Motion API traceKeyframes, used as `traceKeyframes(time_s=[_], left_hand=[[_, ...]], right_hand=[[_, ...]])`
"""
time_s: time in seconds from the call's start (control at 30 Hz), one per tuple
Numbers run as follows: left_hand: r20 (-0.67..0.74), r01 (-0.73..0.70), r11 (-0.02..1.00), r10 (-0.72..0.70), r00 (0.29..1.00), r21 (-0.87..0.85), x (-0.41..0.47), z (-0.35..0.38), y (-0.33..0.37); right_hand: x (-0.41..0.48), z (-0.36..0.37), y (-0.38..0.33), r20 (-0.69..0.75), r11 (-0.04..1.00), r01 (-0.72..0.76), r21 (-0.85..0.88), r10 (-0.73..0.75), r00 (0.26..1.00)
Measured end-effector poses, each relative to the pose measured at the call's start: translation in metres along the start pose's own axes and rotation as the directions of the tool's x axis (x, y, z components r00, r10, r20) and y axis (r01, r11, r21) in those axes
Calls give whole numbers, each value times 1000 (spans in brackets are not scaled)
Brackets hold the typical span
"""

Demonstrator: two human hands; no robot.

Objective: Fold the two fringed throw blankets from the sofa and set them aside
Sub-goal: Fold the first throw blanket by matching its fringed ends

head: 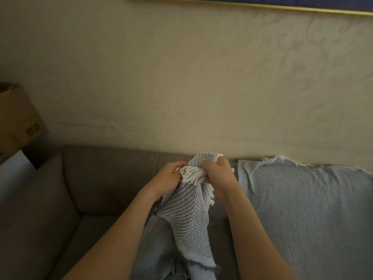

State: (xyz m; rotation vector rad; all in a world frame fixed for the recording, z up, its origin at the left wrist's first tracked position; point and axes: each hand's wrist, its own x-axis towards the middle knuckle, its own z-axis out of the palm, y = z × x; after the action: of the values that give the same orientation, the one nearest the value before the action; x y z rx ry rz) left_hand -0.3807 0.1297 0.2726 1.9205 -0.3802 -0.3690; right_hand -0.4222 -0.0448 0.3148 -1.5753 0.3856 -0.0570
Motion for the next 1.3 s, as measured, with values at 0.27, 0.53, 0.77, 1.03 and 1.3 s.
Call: traceKeyframes(time_s=[0.27,0.53,0.77,1.03,1.3], left_hand=[[217,45,992,-71,974,122,-2,-2,-2],[185,-26,969,-20,983,247,2,-4,-7],[114,26,999,-21,993,-42,-7,-19,8],[141,-65,998,64,988,2,3,-14,18],[110,-71,995,78,991,-66,3,-21,22]], right_hand=[[8,-7,1,-153,986,127,-110,-143,978],[18,-9,9,-235,993,120,-8,-118,965],[32,-25,26,-468,991,-90,-102,32,883],[26,-16,32,-138,921,248,-302,-300,944],[19,-8,32,353,910,398,-116,-337,873]])
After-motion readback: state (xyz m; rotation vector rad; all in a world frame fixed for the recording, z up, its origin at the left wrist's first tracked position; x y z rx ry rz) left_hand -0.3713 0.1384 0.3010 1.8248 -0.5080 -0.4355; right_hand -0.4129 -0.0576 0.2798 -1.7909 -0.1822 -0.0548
